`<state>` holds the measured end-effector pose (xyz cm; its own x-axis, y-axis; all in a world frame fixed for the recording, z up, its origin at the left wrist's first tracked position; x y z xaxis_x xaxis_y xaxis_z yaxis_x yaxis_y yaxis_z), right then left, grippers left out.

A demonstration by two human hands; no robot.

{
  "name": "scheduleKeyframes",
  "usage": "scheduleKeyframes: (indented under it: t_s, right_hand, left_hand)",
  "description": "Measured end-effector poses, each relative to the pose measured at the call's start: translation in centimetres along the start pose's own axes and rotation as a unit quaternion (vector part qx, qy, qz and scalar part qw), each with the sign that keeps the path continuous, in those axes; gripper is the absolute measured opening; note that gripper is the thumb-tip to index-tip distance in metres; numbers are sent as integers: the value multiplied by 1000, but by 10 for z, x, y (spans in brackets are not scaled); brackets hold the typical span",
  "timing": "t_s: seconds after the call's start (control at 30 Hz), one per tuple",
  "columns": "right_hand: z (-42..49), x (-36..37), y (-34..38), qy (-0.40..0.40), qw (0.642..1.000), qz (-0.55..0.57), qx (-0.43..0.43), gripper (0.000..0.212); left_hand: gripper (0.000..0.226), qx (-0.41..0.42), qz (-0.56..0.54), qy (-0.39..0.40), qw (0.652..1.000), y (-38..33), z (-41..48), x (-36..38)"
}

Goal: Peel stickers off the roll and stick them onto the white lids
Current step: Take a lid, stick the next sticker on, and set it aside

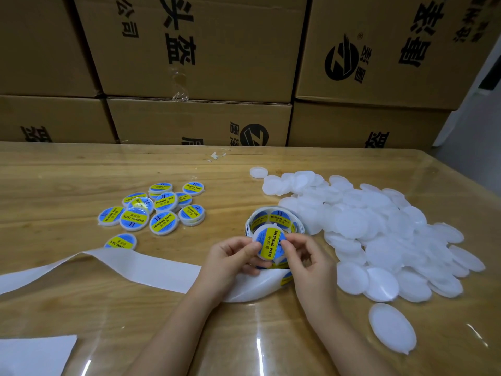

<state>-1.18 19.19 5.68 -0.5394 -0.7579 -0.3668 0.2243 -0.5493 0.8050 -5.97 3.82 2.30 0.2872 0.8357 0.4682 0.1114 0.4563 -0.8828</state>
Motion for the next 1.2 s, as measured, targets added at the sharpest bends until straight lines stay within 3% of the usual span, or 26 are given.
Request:
scheduleKeyframes:
  t_s: [0.23,0.6,0.77,0.97,1.2]
  right_hand:
    - [0,0,1,-5,1000,-11,-8,29]
    - [-2,-2,4,-19,997,-61,-44,32]
    - [-4,-3,12,-32,990,-111,-78,5]
    - [-5,-6,28,-59,966,-212,-135,17]
    - [-5,-7,29,-83,949,-266,-145,23]
  left_hand:
    - [32,8,19,-1,1000,-1,-1,1]
    - [14,33,57,-1,998,-8,-5,7]
    - [14,39,80,14,996,-12,-7,10]
    - [15,45,90,16,995,-14,-8,11]
    - [16,44,90,20,995,-16,-10,14]
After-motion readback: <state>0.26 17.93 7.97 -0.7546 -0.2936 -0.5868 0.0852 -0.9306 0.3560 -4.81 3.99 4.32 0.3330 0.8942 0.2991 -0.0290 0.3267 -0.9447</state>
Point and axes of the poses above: each hand's wrist, its own z-axis towards the middle knuckle, its own x-axis out of the palm, y = z × x, the point moved 9 cm from there along z, towards the middle knuckle, and after that the axes turned 12 degrees about -z, right-handed, at the moved point
